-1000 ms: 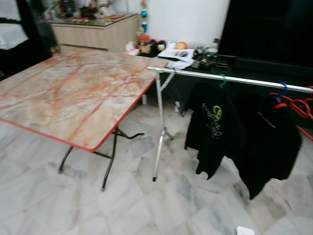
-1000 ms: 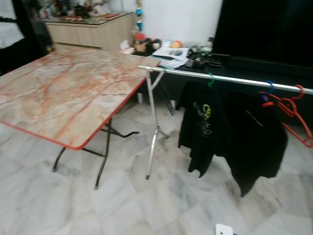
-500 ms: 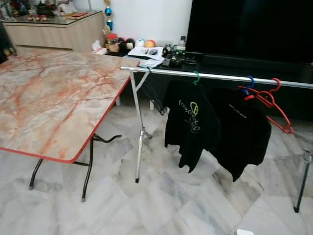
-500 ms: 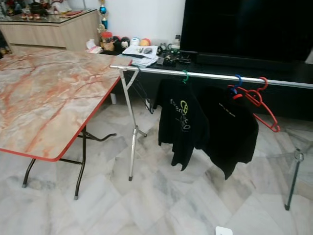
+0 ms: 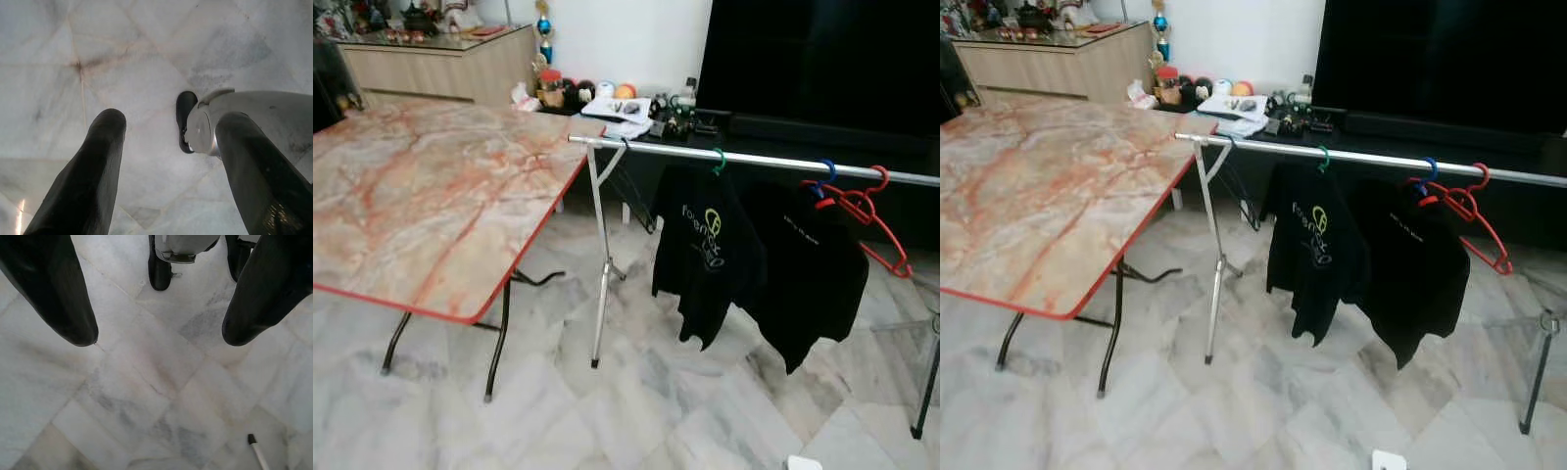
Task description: Hang hanger
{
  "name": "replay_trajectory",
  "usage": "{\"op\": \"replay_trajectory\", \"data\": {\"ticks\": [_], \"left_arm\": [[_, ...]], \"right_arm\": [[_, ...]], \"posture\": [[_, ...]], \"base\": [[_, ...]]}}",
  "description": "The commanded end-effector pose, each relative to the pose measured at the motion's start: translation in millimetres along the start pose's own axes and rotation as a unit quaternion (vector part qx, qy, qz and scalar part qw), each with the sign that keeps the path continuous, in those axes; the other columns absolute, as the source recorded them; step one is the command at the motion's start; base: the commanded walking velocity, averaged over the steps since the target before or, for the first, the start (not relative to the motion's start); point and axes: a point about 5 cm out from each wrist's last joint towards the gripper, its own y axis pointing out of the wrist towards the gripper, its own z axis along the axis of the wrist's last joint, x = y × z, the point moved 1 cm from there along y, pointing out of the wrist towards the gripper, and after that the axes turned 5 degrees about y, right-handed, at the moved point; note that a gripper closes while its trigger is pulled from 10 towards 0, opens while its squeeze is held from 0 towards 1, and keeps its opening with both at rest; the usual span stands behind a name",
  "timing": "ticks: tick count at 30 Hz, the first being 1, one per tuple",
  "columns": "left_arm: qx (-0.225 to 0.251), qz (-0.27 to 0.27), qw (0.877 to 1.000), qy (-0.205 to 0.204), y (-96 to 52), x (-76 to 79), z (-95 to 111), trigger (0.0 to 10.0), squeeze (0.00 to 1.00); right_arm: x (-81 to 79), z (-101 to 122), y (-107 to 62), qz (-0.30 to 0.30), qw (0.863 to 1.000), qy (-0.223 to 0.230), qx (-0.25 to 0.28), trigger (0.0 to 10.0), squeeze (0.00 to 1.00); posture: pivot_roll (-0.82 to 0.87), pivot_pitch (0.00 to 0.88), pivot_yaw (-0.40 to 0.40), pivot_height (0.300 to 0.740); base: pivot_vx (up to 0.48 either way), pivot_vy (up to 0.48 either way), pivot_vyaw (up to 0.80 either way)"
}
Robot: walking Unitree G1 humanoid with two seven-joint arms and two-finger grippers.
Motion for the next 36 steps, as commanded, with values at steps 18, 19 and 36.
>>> {"op": "replay_trajectory", "data": {"ticks": [18, 19, 36], "left_arm": [[0.006, 0.002, 1.0, 0.001, 0.6, -2.2, 5.0, 10.0, 0.0], [0.006, 0.002, 1.0, 0.0, 0.6, -2.2, 4.8, 10.0, 0.0], [0.004, -0.002, 1.0, 0.004, 0.5, -1.7, 4.2, 10.0, 0.0]], "right_arm": [[1.0, 1.5, -0.2, -0.003, 1.0, 0.011, 0.009, 10.0, 0.0], [1.1, 1.3, -0.2, -0.003, 1.0, 0.011, 0.008, 10.0, 0.0], [1.5, 1.6, -0.3, -0.001, 1.0, 0.007, 0.009, 10.0, 0.0]], "posture": [[0.18, 0.0, -0.012, 0.74], [0.18, 0.0, -0.012, 0.74], [0.18, 0.0, -0.015, 0.74]], "base": [[0.271, 0.0, -0.07], [0.277, 0.0, 0.0], [0.278, 0.0, -0.31]]}}
